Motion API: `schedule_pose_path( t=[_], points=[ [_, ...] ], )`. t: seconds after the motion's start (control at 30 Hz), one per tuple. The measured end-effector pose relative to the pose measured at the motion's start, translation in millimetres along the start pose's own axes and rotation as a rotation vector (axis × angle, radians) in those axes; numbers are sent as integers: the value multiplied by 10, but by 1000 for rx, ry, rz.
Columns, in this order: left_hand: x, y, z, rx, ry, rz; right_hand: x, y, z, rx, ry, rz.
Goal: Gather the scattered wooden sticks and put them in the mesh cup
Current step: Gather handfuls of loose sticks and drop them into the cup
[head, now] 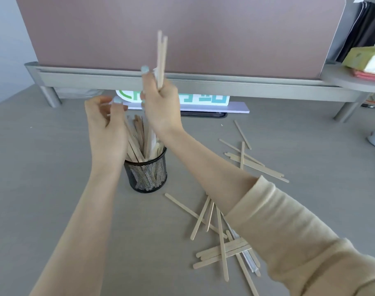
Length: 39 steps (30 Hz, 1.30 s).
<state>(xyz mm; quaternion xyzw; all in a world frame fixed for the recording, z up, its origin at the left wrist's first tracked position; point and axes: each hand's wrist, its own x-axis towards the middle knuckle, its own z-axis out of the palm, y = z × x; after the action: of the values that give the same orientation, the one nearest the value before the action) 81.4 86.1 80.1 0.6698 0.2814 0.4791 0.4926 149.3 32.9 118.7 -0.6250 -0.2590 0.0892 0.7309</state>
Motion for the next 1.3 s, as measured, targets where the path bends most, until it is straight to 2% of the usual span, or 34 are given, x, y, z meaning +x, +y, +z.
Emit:
schedule_pose_path(
  t=[0.1, 0.17, 0.23, 0.3, 0.4, 0.5, 0.57, 0.67, 0.8, 0.9, 1.1, 1.17, 1.23, 1.3],
  points=[
    [-8, 24, 11, -14, 8, 12, -81, 162, 17, -434, -129, -273],
    [-23, 43, 8, -36, 10, 10, -136, 310, 0, -657, -123, -525],
    [-54, 69, -3, -58, 2, 43, -176, 439, -49, -818, -138, -563],
    [-106, 123, -5, -50, -16, 122, -225, 496, -123, -868, -182, -497],
    [-189, 229, 15, -114, 13, 245, -310, 446, -210, -855, -198, -419],
    [-255, 337, 28, -177, 70, 355, -338, 436, -268, -851, -256, -259],
    [-298, 373, 45, -106, 7, 437, -347, 435, -296, -835, -319, -184],
    [-300, 352, 86, 134, -87, 493, -404, 431, -333, -801, -377, -166],
    [-189, 252, 103, 487, -87, 403, -554, 475, -425, -846, -431, -302],
    [-148, 225, 87, 532, -97, 329, -617, 466, -472, -773, -383, -342],
    [-170, 554, -105, 404, -31, 314, -598, 211, -511, -311, -266, -228],
    [-157, 601, -162, 462, -40, 302, -568, 111, -533, -136, -248, -130],
    [-120, 558, -180, 568, -62, 273, -513, 74, -537, -112, -240, -50],
    [-97, 482, -148, 675, -103, 237, -453, 59, -513, -226, -264, 8]
  ],
)
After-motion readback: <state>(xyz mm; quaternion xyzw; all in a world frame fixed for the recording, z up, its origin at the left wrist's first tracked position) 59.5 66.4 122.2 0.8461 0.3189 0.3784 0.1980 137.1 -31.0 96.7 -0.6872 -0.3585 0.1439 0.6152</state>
